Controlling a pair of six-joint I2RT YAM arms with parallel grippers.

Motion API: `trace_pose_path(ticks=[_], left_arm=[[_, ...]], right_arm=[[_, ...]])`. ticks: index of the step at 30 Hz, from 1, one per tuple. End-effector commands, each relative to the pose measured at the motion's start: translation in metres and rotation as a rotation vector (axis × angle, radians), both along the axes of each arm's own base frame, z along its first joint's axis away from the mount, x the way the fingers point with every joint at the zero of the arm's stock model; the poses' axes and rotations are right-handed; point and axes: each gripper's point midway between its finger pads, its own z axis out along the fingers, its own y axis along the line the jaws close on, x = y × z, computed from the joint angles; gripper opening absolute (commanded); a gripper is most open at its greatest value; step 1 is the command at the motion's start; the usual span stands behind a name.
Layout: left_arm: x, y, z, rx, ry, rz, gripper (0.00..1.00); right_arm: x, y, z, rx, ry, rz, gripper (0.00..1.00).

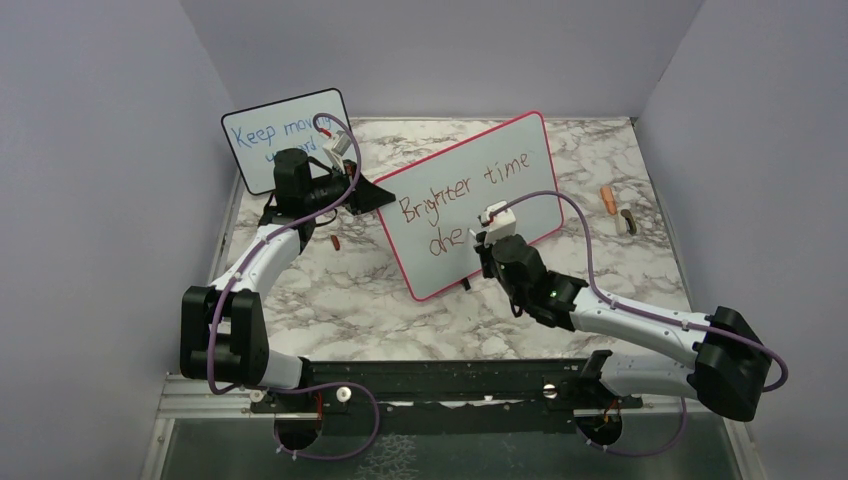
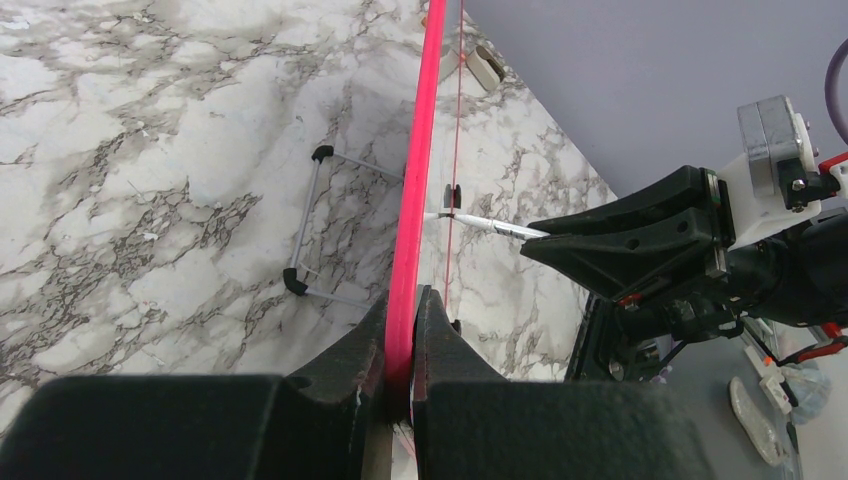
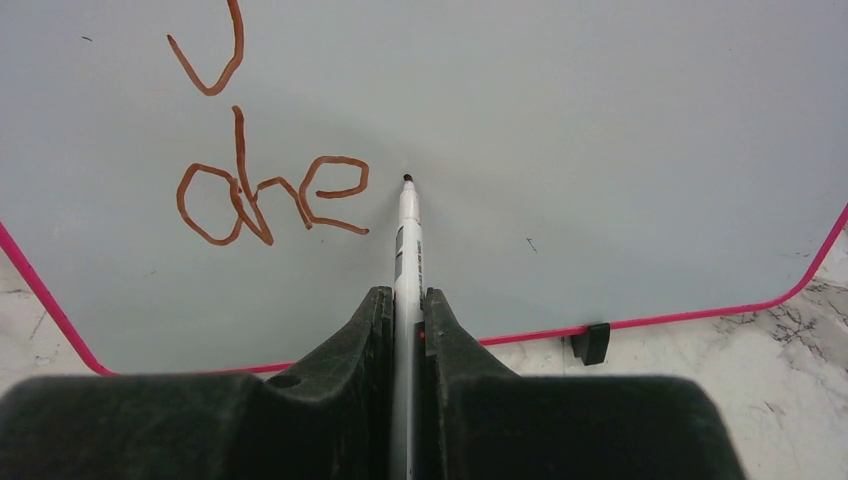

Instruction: Write a sentence on the whiteboard

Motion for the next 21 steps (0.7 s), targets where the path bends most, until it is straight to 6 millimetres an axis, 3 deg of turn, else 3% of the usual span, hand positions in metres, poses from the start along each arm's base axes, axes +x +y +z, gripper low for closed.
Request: trace_pose_path(ticks=[1, 13, 21], left_arm=[[0.0131, 0.0112, -0.0379, 0.097, 0.054, 0.092, 0.0], [0.0132, 0.0114, -0.0379, 0.097, 0.055, 0.093, 0.0], [0.0132, 0.0116, -0.0378, 0.098, 0.055, 0.094, 0.0]], right_arm=[[0.0039, 0.0145, 0.0153, 0.055, -0.028, 0.047, 0.01], [0.0023, 0.0138, 0.0204, 0.067, -0.039, 0.053, 0.01], [0.0002, 0.0151, 0.0131, 0.044, -0.011, 0.067, 0.01]])
